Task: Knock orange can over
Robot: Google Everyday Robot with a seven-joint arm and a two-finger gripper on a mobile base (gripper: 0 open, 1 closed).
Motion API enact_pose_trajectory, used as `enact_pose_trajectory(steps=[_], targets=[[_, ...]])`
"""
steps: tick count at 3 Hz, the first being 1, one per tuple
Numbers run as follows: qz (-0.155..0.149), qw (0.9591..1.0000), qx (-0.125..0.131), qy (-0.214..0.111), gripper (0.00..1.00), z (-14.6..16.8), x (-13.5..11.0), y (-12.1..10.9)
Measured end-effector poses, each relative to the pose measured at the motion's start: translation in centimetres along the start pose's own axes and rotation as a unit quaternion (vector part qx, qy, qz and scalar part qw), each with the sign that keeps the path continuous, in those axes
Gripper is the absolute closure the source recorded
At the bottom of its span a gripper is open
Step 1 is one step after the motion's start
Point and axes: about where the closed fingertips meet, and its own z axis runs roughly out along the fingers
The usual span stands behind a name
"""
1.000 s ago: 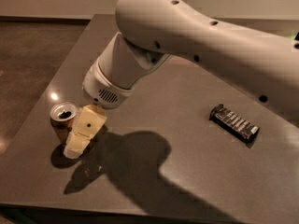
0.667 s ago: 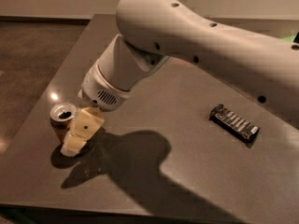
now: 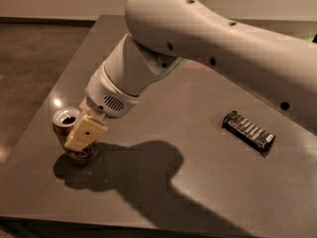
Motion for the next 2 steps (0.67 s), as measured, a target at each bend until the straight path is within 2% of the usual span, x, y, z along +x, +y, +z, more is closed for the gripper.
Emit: enact_pose_trajectory(steps=[1,2], targets=[[0.009,0.9999,0.011,0.004,0.93,-1.8,0.1,-1.3],[0.022,0.9989,0.033,0.025,1.00,-4.1,0.8,-3.8]])
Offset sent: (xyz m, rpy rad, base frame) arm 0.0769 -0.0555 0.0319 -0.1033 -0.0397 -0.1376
